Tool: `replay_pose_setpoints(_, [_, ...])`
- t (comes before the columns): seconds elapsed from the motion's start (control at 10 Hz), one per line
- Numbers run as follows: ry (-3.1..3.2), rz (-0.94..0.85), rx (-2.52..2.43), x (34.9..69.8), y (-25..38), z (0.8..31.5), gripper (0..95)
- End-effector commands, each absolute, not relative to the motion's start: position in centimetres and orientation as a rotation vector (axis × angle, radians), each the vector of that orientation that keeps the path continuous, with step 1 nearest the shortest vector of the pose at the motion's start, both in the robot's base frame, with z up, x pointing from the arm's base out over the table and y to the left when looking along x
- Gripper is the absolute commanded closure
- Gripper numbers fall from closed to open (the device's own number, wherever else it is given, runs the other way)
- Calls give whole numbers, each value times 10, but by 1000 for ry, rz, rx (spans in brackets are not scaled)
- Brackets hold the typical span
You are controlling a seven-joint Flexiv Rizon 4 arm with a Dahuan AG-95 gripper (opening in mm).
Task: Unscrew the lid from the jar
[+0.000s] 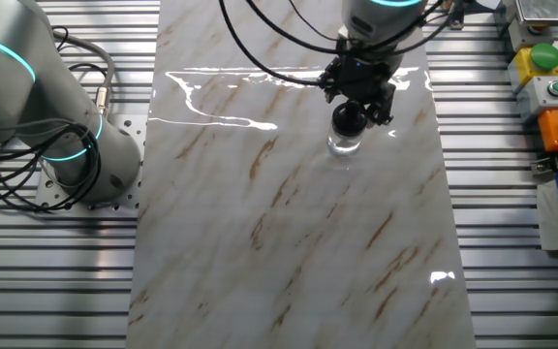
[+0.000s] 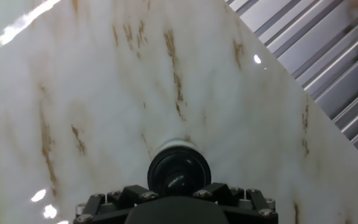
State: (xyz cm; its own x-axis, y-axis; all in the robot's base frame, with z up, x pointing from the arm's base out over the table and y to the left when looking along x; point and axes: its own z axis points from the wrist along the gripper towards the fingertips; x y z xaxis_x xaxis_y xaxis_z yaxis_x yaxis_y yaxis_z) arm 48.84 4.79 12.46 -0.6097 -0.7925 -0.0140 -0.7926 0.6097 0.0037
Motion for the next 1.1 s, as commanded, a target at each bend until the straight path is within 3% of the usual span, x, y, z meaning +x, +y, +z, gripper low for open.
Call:
replay_pose_setpoints(0.1, [2817, -5, -1366, 486, 48, 127, 190])
replay_pose_setpoints(1.1, [2824, 33, -1354, 495, 43, 109, 190])
